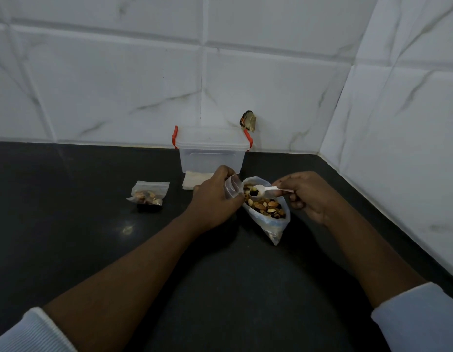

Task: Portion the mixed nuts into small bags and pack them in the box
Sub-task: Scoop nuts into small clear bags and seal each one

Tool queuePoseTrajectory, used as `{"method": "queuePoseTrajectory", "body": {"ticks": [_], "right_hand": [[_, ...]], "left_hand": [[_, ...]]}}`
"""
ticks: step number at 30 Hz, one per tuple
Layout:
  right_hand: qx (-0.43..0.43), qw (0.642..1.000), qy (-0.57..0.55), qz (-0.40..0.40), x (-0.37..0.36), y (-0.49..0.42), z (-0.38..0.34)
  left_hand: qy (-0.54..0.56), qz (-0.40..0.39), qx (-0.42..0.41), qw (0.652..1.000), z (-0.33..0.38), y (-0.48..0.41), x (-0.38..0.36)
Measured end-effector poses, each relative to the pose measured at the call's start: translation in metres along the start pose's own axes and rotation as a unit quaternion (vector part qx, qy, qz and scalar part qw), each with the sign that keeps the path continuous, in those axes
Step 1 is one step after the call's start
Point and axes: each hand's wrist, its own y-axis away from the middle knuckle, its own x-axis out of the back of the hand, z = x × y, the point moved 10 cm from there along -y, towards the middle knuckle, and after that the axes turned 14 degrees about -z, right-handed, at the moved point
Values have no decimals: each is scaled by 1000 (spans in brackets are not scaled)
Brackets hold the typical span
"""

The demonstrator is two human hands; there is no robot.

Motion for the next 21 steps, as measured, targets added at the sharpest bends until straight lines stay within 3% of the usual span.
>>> {"method": "queuePoseTrajectory", "body": {"ticks": [5,12,21], "right_hand": [[10,998,-59,-11,1,-2,1],[111,988,-79,-70,-20,8,-30],[188,963,169,-97,-47,18,-53]], "left_hand": [[1,7,-4,1000,-1,0,1],[12,8,-9,1000,-1,1,2],[24,29,-22,999,-1,3,5]]}}
